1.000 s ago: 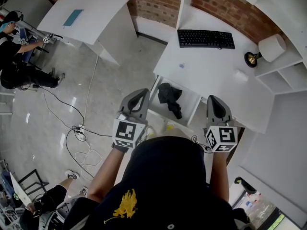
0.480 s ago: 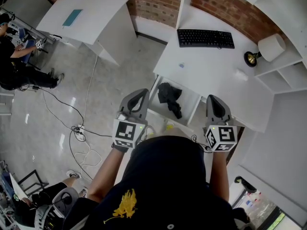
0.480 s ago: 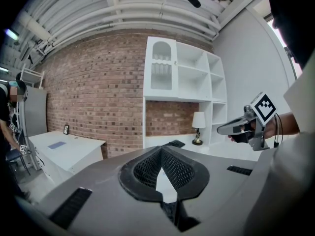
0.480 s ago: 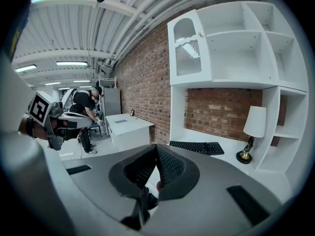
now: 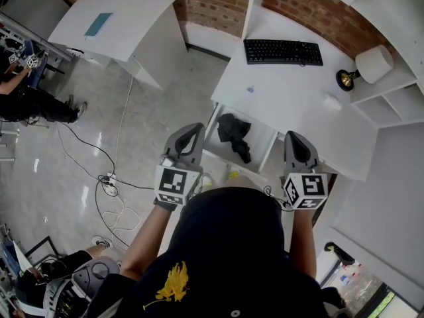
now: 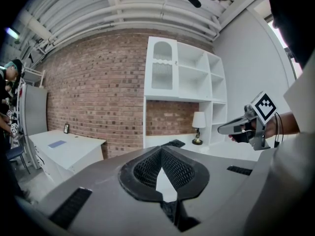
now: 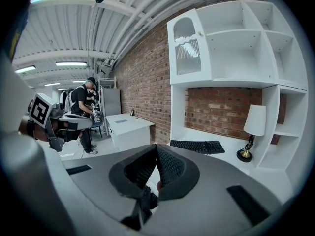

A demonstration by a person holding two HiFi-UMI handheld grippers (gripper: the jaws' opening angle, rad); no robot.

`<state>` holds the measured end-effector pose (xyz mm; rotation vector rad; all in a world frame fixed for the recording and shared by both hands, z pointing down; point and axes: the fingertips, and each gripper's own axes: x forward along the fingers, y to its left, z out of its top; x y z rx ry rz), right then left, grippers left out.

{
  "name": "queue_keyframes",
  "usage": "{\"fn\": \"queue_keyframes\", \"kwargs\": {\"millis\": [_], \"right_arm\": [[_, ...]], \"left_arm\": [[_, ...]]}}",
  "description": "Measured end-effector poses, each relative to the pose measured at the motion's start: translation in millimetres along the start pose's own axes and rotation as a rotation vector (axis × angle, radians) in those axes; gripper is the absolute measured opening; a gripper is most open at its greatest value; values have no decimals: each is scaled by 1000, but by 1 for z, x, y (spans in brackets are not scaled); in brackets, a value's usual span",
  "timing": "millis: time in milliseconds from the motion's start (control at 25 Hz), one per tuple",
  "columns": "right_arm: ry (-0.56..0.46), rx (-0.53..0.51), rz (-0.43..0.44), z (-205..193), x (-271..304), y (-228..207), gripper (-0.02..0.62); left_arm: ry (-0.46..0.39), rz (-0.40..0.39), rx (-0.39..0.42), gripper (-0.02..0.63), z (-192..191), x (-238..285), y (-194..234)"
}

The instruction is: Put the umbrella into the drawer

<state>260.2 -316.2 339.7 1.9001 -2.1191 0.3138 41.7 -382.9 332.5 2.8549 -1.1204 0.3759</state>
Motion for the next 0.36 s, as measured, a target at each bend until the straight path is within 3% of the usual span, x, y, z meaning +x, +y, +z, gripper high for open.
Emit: {"fn": "queue_keyframes", "kwargs": {"millis": [360], "right_arm": [[10,15,6,0,1,7,2]], "left_arm": [[8,4,-11,17,-3,-7,6]]}}
